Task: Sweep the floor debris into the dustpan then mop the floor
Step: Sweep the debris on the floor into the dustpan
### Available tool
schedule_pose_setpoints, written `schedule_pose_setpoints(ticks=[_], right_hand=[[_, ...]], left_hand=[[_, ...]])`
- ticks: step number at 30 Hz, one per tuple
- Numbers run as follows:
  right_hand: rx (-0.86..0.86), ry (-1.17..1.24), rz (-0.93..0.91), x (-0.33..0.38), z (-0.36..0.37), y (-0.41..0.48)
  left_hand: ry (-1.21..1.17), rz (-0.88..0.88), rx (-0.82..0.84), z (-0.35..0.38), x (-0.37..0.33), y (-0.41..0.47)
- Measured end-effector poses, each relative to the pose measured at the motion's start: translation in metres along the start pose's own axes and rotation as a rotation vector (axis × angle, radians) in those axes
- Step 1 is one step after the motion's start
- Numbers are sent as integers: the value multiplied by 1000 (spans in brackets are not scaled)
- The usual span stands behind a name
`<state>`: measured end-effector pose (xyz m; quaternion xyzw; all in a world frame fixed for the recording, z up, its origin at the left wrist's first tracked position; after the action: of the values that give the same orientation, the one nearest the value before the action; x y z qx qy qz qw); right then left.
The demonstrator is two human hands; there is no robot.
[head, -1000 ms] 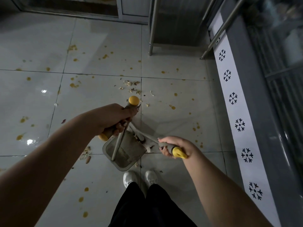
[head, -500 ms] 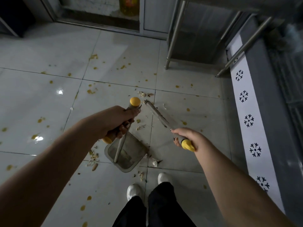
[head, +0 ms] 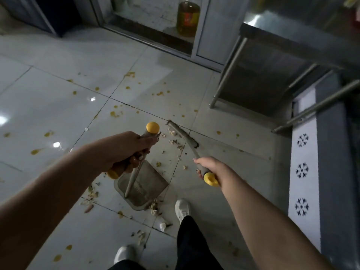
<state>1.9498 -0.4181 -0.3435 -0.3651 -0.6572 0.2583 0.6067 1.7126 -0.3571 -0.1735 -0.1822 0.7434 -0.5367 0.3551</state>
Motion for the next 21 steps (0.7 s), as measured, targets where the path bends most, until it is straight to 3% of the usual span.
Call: schedule_pose_setpoints(ticks=[13, 21], right_hand=[[183, -403, 80, 86, -48, 121], [304, -581, 189, 83, -32, 114]], left_hand=[[-73, -87, -46, 11, -88, 38], [-111, -121, -70, 1, -98, 41]])
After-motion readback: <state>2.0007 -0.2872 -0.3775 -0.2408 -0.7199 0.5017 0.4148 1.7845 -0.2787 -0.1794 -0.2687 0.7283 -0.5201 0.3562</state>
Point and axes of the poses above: each hand's wrist, its own y-axis towards the middle knuckle, its own z-axis out of the palm, x = y × z, the point moved 3 cm from there along y, towards the middle knuckle, and after that the axes turned 15 degrees about -z, right-handed, at the moved point
